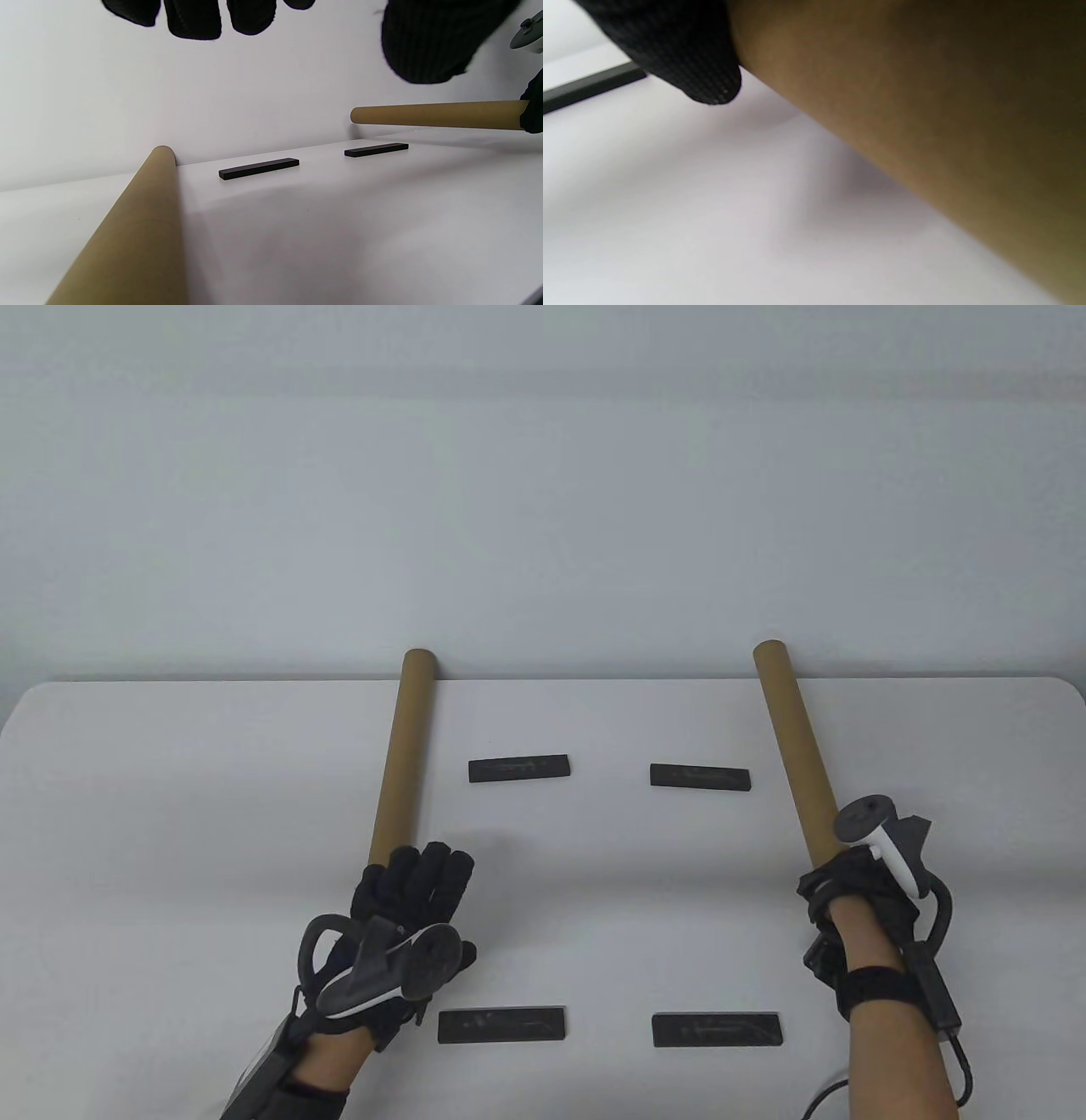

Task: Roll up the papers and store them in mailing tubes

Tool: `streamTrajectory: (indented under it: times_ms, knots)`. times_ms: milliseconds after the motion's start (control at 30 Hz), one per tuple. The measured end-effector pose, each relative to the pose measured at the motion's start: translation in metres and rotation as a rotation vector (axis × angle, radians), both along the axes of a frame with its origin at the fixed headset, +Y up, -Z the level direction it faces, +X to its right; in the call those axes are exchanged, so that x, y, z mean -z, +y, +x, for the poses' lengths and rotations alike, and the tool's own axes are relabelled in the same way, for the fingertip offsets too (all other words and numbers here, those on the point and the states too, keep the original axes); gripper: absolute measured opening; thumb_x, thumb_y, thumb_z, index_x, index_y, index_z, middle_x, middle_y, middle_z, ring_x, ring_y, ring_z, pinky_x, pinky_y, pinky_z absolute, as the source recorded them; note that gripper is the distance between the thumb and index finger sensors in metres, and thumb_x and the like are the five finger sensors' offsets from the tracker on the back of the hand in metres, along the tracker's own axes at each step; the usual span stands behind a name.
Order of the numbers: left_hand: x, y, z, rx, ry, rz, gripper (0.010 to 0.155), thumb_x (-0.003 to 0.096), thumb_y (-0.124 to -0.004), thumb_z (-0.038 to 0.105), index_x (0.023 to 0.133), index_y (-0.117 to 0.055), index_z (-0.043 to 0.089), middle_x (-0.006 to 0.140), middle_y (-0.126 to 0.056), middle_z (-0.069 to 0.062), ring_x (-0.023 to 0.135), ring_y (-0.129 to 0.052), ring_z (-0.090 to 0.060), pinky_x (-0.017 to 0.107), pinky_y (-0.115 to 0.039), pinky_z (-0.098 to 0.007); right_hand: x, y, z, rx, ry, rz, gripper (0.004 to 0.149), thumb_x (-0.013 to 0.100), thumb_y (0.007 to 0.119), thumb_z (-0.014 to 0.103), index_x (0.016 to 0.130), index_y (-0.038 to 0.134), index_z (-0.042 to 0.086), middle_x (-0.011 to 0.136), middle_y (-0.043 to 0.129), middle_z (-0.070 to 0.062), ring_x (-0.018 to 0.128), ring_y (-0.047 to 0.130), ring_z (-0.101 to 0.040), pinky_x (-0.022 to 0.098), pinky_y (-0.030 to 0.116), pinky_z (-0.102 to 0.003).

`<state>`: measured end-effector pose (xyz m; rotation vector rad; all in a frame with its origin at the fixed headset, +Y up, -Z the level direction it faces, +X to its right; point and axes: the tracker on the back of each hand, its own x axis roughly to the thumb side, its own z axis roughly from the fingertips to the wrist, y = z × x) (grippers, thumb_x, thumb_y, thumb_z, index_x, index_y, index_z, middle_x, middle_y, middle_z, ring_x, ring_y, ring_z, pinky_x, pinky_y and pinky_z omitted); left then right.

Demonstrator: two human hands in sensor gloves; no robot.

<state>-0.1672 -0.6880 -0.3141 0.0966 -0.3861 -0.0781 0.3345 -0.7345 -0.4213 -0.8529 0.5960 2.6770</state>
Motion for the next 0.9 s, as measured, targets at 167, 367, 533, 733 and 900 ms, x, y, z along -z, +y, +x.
streamTrajectory:
  times_ms: [167, 367, 533, 733, 900]
  knots:
    - [0.001, -0.001, -0.002, 0.003, 0.007, -0.01, 0.096, 0.0361, -0.076, 0.068, 0.112, -0.032, 0.028, 0.119, -0.045, -0.005, 0.11, -0.057, -0.044, 0.076, -0.056, -0.059, 0.009, -0.005, -0.002, -0.024, -0.038, -0.038, 0.083, 0.054, 0.086, 0.044, 0.107, 0.044, -0.004, 0.096, 0.062, -0.027, 0.073, 0.085, -0.045, 0.049, 0.09, -0.058]
    - [0.0, 0.0, -0.002, 0.01, 0.009, -0.019, 0.096, 0.0362, -0.076, 0.067, 0.112, -0.032, 0.028, 0.119, -0.044, -0.006, 0.11, -0.057, -0.044, 0.077, -0.056, -0.059, 0.018, -0.013, -0.002, -0.085, -0.046, -0.064, 0.083, 0.054, 0.086, 0.044, 0.107, 0.044, -0.004, 0.096, 0.062, -0.027, 0.073, 0.085, -0.045, 0.05, 0.09, -0.057]
    - [0.0, 0.001, -0.002, 0.015, 0.015, -0.032, 0.096, 0.0365, -0.075, 0.067, 0.112, -0.031, 0.027, 0.119, -0.044, -0.007, 0.11, -0.056, -0.044, 0.076, -0.056, -0.059, 0.021, -0.019, -0.007, -0.109, -0.047, -0.053, 0.084, 0.053, 0.085, 0.045, 0.106, 0.043, -0.005, 0.096, 0.062, -0.028, 0.073, 0.085, -0.045, 0.05, 0.09, -0.056]
    - [0.0, 0.001, -0.003, 0.008, 0.011, -0.027, 0.096, 0.0368, -0.075, 0.067, 0.112, -0.031, 0.027, 0.119, -0.044, -0.006, 0.11, -0.056, -0.044, 0.077, -0.056, -0.059, 0.026, -0.023, -0.014, -0.172, -0.034, -0.058, 0.085, 0.054, 0.081, 0.047, 0.107, 0.042, -0.005, 0.096, 0.062, -0.028, 0.072, 0.085, -0.046, 0.051, 0.088, -0.056]
    - [0.0, 0.002, -0.003, 0.019, 0.015, -0.03, 0.096, 0.0369, -0.075, 0.067, 0.112, -0.031, 0.027, 0.119, -0.043, -0.006, 0.11, -0.055, -0.044, 0.077, -0.055, -0.059, 0.031, -0.026, -0.018, -0.195, -0.034, -0.052, 0.085, 0.054, 0.08, 0.049, 0.107, 0.043, -0.005, 0.096, 0.063, -0.027, 0.071, 0.086, -0.046, 0.05, 0.089, -0.055]
